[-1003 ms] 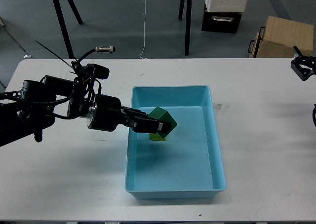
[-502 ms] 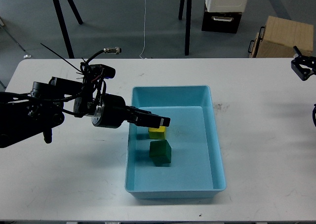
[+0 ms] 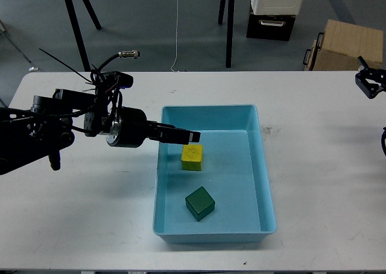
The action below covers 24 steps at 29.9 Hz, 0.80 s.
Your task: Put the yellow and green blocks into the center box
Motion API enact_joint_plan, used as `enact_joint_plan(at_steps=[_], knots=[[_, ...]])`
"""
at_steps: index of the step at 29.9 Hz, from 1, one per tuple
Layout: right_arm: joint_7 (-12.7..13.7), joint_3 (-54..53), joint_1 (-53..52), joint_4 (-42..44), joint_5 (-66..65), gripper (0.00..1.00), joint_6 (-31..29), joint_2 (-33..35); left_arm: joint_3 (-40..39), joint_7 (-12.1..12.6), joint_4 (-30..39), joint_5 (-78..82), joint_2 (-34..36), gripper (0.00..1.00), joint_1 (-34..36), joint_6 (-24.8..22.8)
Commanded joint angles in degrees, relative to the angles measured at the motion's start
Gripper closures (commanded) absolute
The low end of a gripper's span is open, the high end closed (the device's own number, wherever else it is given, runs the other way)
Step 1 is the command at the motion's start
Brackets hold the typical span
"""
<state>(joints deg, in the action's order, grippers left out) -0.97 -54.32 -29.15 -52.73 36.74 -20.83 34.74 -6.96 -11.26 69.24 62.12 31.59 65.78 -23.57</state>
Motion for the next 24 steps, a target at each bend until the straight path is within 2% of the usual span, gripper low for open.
enact_joint_plan(at_steps=[1, 6, 8, 10, 13, 15, 21, 22, 24], knots=[[0.0, 0.0, 0.0, -0.1, 0.0, 0.01, 0.0, 0.0, -6.7, 0.1, -6.1, -11.3, 0.8, 0.04, 0.8, 1.6], [0.0, -0.1, 0.0, -0.2, -0.1, 0.01, 0.0, -0.3, -16.9, 0.3, -11.9, -23.9, 0.5, 0.04, -0.7, 4.8], [0.0, -0.1, -0.2, -0.1, 0.0, 0.01, 0.1, -0.4, -19.5, 0.2, -14.1, -26.4, 0.5, 0.04, -2.4, 7.7], [0.1, -0.1, -0.4, -0.2, 0.0, 0.01, 0.1, -0.4, -24.0, 0.2, -16.3, -29.8, -0.6, 0.04, -4.8, 12.4], [0.3, -0.1, -0.4, -0.9, 0.1, 0.00, 0.2, -0.4, -33.1, 0.3, -19.9, -38.2, -3.2, 0.03, -9.6, 22.7], [0.4, -0.2, -0.4, -1.1, 0.4, 0.01, 0.2, -0.4, -37.5, 0.3, -21.3, -42.9, -4.7, 0.02, -11.8, 27.1], [0.5, -0.7, -0.5, -1.1, 0.7, 0.00, 0.3, -0.6, -47.6, 0.5, -22.7, -47.4, -9.7, 0.00, -17.2, 28.8], [0.6, -0.9, -0.5, -1.1, 0.8, 0.01, 0.3, -0.6, -49.5, 1.1, -23.0, -47.9, -10.7, 0.00, -18.0, 28.8], [0.6, -0.9, -0.5, -1.2, 0.8, 0.01, 0.3, -0.6, -53.1, 3.6, -23.8, -48.3, -12.2, 0.00, -19.5, 28.8]])
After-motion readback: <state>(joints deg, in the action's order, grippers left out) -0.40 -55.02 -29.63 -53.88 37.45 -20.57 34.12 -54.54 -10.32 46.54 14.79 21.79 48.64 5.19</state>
